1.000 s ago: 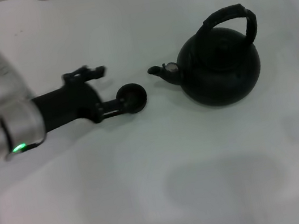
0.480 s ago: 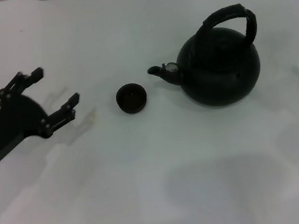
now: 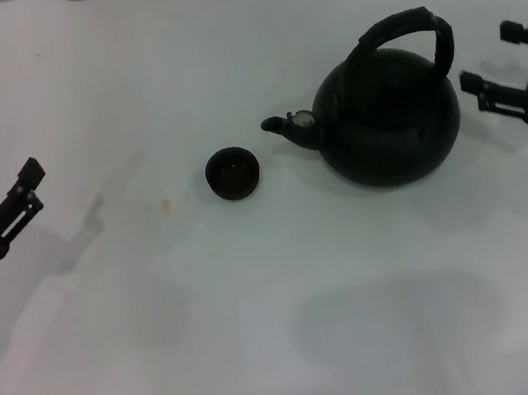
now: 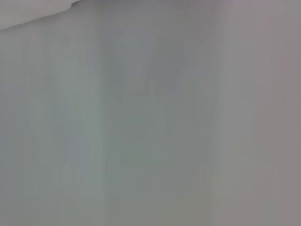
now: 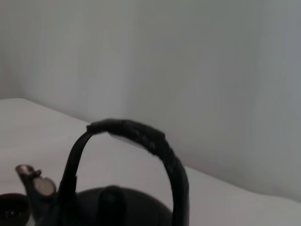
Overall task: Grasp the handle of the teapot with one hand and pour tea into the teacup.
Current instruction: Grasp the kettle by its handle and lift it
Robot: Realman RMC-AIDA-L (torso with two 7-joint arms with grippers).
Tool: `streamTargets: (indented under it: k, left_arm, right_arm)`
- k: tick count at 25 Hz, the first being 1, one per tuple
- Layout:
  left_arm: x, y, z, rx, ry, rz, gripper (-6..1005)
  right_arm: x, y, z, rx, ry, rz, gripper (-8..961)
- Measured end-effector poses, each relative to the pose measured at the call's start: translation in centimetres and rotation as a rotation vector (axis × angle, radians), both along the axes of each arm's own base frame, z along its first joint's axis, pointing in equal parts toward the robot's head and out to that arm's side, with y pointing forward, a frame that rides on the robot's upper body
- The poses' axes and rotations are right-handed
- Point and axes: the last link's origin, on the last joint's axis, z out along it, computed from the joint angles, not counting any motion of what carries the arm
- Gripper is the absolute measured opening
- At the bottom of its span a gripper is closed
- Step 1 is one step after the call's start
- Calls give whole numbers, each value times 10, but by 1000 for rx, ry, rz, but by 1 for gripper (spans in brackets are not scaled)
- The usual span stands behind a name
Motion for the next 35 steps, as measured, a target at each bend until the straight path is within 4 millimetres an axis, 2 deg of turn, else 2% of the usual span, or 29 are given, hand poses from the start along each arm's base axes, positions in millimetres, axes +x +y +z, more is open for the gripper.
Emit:
streamTargets:
  k: [6,16,26,35]
  left_arm:
    - [-2,-6,-3,-3,-21,13,876]
    - [-5,-3,-2,-7,-13,22,876]
    - [-6,2,-1,-7,1,33,875]
    - [-4,7,-2,-9,7,29,875]
  right_arm:
    - [-10,11,2,-8,-15,27,837]
    - [-12,-3,-3,-60,30,6,836]
    - [-27,-9,12,-47,121,-24,835]
    - [-38,-3,-1,-89,130,-26,828]
